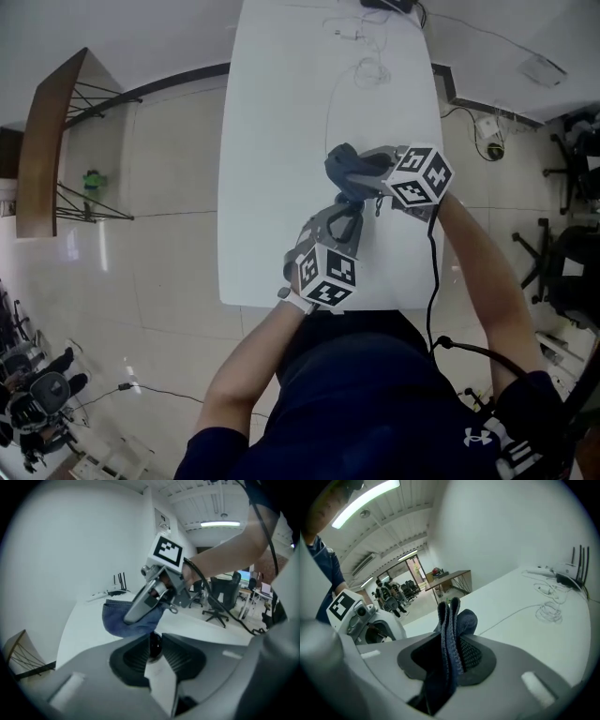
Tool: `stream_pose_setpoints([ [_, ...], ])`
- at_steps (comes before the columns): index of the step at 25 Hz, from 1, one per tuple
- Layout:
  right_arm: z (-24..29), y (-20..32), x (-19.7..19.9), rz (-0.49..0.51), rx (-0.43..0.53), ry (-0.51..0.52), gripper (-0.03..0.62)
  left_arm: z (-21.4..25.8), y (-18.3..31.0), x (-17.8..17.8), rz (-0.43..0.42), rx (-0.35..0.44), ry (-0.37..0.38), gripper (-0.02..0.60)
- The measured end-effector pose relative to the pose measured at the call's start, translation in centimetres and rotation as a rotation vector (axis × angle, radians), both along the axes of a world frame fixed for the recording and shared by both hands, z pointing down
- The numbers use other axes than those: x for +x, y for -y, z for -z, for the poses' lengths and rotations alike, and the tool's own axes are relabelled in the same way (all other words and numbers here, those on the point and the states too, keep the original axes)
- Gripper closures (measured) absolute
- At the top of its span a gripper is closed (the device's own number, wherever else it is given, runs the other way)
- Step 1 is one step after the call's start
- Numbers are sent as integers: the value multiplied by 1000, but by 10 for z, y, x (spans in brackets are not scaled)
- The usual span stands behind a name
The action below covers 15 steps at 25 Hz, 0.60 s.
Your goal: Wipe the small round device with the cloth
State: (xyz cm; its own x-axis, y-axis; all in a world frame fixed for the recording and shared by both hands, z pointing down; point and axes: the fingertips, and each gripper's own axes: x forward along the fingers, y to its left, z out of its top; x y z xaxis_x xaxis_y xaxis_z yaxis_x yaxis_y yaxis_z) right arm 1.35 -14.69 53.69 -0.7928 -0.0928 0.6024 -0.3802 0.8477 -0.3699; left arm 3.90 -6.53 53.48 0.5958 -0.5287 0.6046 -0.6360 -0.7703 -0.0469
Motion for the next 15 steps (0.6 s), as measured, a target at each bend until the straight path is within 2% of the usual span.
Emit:
stream_pose_setpoints([
  [5,-38,25,9,-160,-77,0,497,-3,-5,-3,12,-33,-43,503],
  [11,-86,15,19,-108,-35,-151,497,-2,-4,-3,37,-56,-72,502],
  [15,-86,17,25,-138,12,-175,497,2,-5,-5,36,-48,-75,502],
])
